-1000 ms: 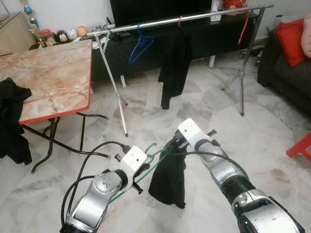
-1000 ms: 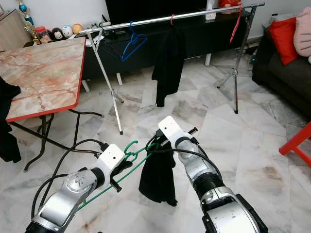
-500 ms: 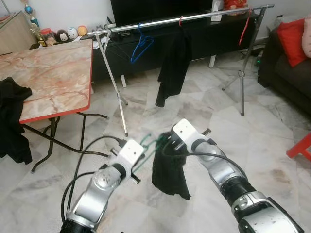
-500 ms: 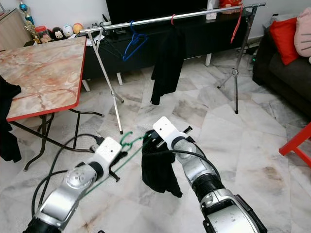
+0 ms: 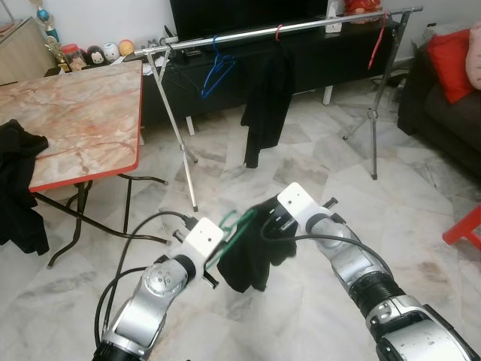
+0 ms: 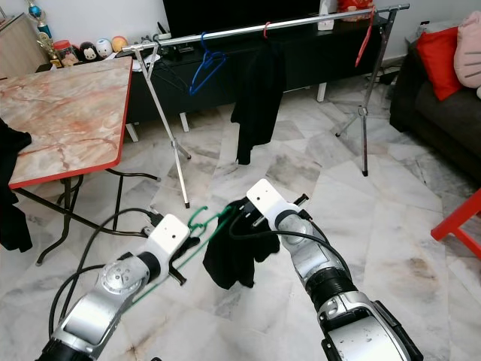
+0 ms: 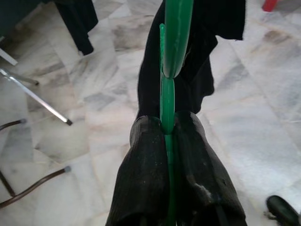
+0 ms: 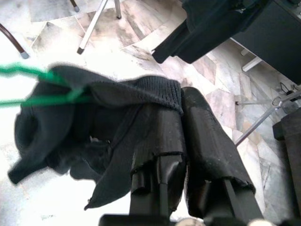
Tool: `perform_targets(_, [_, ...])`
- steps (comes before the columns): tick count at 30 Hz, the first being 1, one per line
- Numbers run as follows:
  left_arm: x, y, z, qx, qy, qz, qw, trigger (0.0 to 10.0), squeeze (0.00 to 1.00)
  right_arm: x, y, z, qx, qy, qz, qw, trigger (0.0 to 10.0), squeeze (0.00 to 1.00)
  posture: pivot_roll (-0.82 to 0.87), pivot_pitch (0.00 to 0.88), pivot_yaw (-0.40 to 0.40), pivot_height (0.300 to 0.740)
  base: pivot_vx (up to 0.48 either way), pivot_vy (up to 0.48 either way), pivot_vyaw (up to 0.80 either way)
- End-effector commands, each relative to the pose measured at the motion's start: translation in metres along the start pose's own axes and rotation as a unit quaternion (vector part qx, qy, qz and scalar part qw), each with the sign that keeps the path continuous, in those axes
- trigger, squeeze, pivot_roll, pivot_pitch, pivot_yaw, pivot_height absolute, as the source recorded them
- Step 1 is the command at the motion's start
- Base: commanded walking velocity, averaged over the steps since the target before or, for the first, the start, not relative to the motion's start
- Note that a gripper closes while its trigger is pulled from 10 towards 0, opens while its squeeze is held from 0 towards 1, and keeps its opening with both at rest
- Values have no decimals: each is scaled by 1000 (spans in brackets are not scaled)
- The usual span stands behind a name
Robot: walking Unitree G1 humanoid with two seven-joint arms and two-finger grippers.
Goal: Hang hanger
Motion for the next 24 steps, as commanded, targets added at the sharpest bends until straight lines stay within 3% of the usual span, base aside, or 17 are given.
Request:
perform_targets(1, [0, -3, 8, 18, -1, -9, 1000, 10000, 0, 4, 2, 15, 21, -1, -3, 1000, 10000, 0, -94, 0, 94, 740, 0, 0, 0])
perform_targets(13, [12, -4, 17, 45, -30, -59, 997, 10000, 0, -2, 5, 23, 34, -7, 19, 999, 10000, 0, -91, 0, 91, 740, 0, 0, 0])
perform_targets(18, [23, -7, 23, 60, -50, -104, 992, 10000, 0, -6, 5, 20, 27, -6, 25, 999, 10000, 0, -90, 0, 91, 740, 0, 0, 0])
perform_targets(24, [17, -1, 15, 29, -21, -65, 997, 10000, 0, -7, 4, 22, 31, -4, 26, 999, 10000, 0, -91, 0, 90, 740, 0, 0, 0])
Point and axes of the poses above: a point about 5 cm out from each wrist's last joint towards the gripper, its own y axis pointing out of the wrist towards the gripper, its own z axis along the axis of the wrist's last joint, x = y × z, the point moved 1 cm from there along y, pointing out of the wrist towards the gripper, and after that the axes turned 3 degrees about -y, right-handed, at the moved point
